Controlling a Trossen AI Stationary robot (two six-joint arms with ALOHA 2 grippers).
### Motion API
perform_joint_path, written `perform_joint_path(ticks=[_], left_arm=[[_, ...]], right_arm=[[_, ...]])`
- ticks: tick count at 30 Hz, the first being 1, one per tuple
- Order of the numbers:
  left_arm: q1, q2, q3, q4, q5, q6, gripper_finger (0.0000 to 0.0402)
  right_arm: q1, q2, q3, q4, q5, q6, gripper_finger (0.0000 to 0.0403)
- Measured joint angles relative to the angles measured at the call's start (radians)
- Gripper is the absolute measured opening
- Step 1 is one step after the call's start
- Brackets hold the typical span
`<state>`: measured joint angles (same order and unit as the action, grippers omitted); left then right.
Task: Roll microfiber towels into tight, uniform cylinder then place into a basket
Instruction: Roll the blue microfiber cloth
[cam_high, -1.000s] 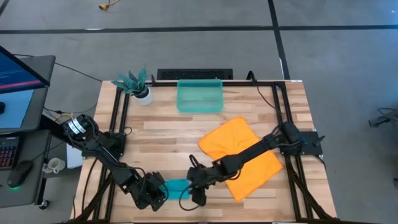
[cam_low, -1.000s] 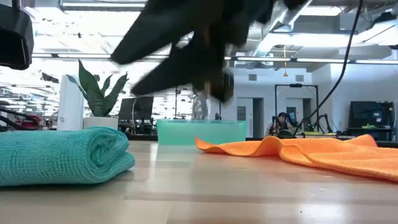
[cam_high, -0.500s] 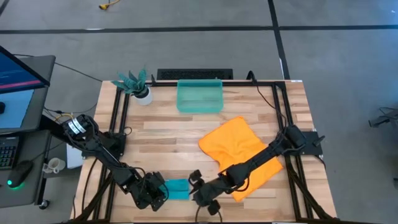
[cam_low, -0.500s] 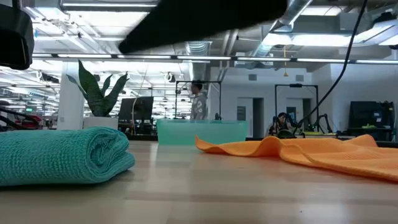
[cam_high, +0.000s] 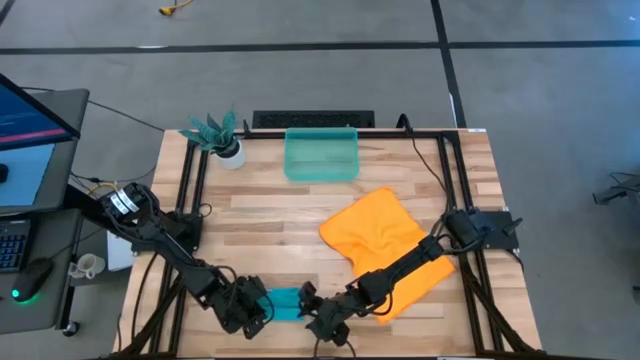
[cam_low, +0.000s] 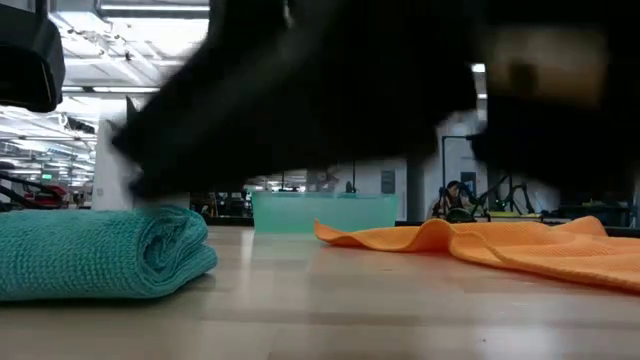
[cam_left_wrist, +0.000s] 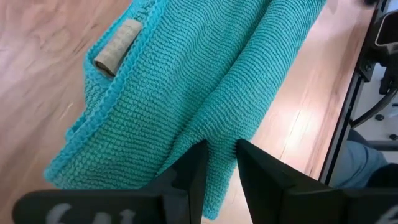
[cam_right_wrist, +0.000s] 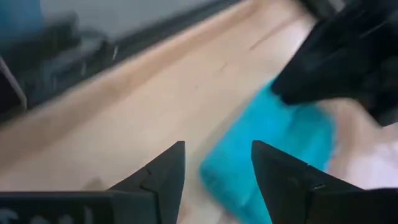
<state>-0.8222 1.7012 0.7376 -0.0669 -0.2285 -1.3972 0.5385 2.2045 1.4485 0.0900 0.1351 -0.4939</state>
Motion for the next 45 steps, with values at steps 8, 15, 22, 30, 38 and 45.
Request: perform_joint_path(ticks=[8, 15, 22, 30, 38, 45], left_arm=[[0.012, 0.0, 0.0, 0.003, 0.016, 0.016, 0.0086], [0.012, 0.0, 0.0, 0.003, 0.016, 0.017, 0.0086], [0.012, 0.0, 0.0, 0.0, 0.015, 0.028, 0.0086], [0.012, 0.0, 0.0, 0.0, 0.015, 0.036, 0.0086], [0.013, 0.0, 0.0, 0.0, 0.015, 0.036, 0.0086], [0.014, 0.002, -0.001, 0.031, 0.002, 0.097, 0.0086]], right_arm=[[-0.014, 0.057, 0.004, 0.034, 0.012, -0.004, 0.0212], [-0.024, 0.085, 0.006, 0.029, 0.027, 0.086, 0.0212], [-0.024, 0.095, 0.005, 0.03, 0.028, 0.145, 0.0206], [-0.022, 0.098, 0.005, 0.03, 0.051, 0.157, 0.0205], [-0.022, 0.098, 0.004, 0.024, 0.046, 0.21, 0.0201], [-0.024, 0.098, 0.004, -0.005, 0.015, 0.356, 0.0148]])
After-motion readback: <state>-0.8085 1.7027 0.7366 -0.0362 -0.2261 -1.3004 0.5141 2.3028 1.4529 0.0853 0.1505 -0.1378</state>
